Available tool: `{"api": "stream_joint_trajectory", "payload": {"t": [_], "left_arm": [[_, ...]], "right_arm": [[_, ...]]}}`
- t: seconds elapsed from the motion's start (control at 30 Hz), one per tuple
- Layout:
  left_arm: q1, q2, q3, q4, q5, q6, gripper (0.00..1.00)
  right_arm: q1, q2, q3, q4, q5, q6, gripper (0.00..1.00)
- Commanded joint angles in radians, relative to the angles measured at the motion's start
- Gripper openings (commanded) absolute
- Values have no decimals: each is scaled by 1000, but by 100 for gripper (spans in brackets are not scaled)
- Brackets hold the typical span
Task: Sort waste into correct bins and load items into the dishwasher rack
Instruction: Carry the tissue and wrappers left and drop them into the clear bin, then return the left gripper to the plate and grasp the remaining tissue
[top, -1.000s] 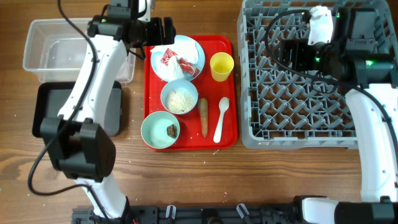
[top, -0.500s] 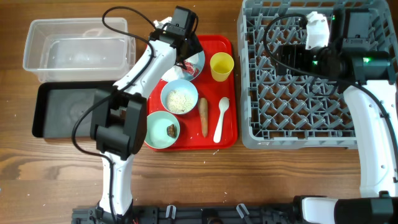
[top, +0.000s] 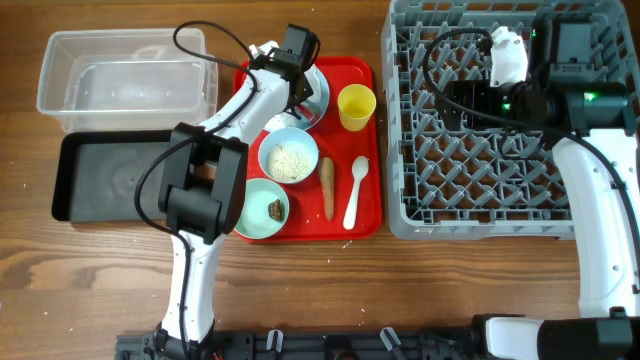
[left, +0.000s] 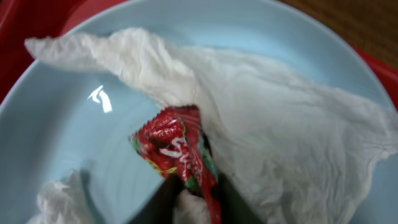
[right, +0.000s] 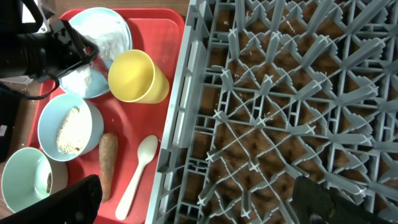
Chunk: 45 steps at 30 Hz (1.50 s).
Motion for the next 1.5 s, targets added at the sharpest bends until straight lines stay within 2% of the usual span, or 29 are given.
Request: {"api": "stream_joint_trajectory", "payload": {"t": [0.0, 0.07, 0.23, 0.37, 0.57, 0.6, 0.67, 0.7, 0.73, 0.87, 1.03, 1.13, 1.3, 1.4, 1.47], "left_arm": [[1, 45, 4, -42, 9, 57, 4], [6, 26, 14, -59, 9, 83, 4], [85, -182, 216, -233, 13, 105, 4], [198, -346, 217, -262, 16, 105, 4], [440, -286, 214, -170, -54, 100, 4], [464, -259, 214, -154, -54, 100, 12], [495, -206, 214, -145, -50, 101, 44], [501, -174, 214, -146, -40, 101, 83], [502, -153, 214, -153, -34, 101, 100], [497, -151, 215, -157, -29, 105, 100], [439, -243, 223, -146, 16, 300, 100], [322, -273, 223, -190, 124, 376, 100], [124, -154, 212, -196, 171, 416, 100], [68, -58, 212, -147, 172, 425, 100], [39, 4, 212, -120, 175, 491, 100]], "right_arm": [[6, 8, 19, -2, -3, 0, 100], [6, 8, 19, -2, -3, 0, 100], [6, 8, 19, 5, -2, 0, 99], [6, 8, 19, 23, -3, -2, 99], [6, 8, 19, 31, -2, -1, 99], [6, 8, 19, 31, -2, -1, 99], [6, 8, 19, 32, -2, -2, 100], [6, 8, 19, 32, -2, -2, 99], [6, 8, 19, 32, -2, -2, 99], [6, 8, 19, 36, -2, -2, 100], [6, 11, 19, 47, -2, -2, 99], [6, 11, 19, 63, -2, -1, 100], [6, 11, 19, 49, -2, -1, 100], [6, 11, 19, 47, -2, -1, 100], [6, 11, 19, 47, -2, 0, 100]]}}
